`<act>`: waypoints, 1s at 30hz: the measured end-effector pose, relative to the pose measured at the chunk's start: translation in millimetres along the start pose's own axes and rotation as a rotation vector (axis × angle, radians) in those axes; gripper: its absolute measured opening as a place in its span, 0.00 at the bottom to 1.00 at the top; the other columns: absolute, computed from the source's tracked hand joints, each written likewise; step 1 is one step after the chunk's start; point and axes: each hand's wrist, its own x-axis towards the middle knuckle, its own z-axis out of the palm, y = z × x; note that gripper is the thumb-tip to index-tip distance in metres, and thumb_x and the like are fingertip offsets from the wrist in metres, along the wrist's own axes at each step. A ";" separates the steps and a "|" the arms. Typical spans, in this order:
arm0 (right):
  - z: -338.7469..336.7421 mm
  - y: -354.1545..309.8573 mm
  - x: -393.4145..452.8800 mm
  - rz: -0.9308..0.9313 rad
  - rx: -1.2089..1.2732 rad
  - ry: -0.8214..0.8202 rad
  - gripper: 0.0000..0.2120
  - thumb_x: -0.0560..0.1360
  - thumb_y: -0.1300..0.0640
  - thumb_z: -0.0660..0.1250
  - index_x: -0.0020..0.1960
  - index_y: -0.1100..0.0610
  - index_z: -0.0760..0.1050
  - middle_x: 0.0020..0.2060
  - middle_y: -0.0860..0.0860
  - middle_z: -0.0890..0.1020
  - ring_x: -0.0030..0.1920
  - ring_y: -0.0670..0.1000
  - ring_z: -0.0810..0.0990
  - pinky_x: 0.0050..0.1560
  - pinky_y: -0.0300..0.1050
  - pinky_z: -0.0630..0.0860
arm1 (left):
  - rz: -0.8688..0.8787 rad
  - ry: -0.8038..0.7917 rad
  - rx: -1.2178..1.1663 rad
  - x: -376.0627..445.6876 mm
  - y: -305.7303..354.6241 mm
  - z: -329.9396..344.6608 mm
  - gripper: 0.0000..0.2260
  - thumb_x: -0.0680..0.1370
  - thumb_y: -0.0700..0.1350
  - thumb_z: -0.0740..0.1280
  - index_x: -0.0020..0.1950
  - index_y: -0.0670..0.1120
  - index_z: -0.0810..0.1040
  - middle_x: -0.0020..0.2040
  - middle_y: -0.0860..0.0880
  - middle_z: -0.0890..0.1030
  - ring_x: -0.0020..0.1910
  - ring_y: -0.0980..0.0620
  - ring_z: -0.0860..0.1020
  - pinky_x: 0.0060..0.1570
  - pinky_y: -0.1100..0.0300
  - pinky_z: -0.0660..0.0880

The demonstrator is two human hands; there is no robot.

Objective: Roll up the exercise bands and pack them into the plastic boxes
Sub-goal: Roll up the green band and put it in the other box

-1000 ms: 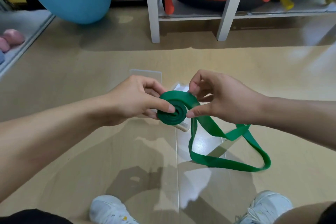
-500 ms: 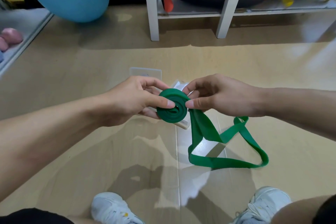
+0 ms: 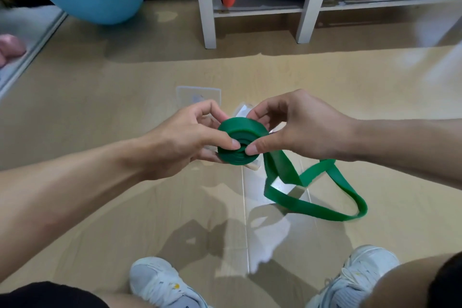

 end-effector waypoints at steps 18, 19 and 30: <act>5.3 8.0 4.6 -0.123 -0.017 0.030 0.22 0.61 0.56 0.86 0.44 0.52 0.74 0.43 0.52 0.86 0.46 0.54 0.85 0.52 0.58 0.81 | 0.055 0.132 0.345 -5.5 19.2 4.3 0.13 0.62 0.32 0.82 0.40 0.40 0.80 0.43 0.36 0.86 0.40 0.43 0.86 0.36 0.57 0.83; 6.8 10.0 4.2 -0.124 -0.022 0.001 0.22 0.61 0.56 0.86 0.44 0.52 0.73 0.43 0.53 0.85 0.46 0.57 0.85 0.52 0.60 0.81 | 0.058 0.130 0.334 -5.8 18.8 3.3 0.13 0.62 0.32 0.81 0.40 0.40 0.80 0.44 0.35 0.86 0.40 0.44 0.86 0.36 0.58 0.82; 10.1 -0.4 3.7 -0.104 -0.168 -0.012 0.20 0.61 0.52 0.85 0.44 0.47 0.76 0.39 0.46 0.85 0.40 0.52 0.83 0.45 0.52 0.81 | 0.137 0.024 0.671 -7.6 18.5 5.5 0.18 0.62 0.50 0.85 0.48 0.50 0.84 0.42 0.51 0.87 0.41 0.51 0.86 0.45 0.53 0.83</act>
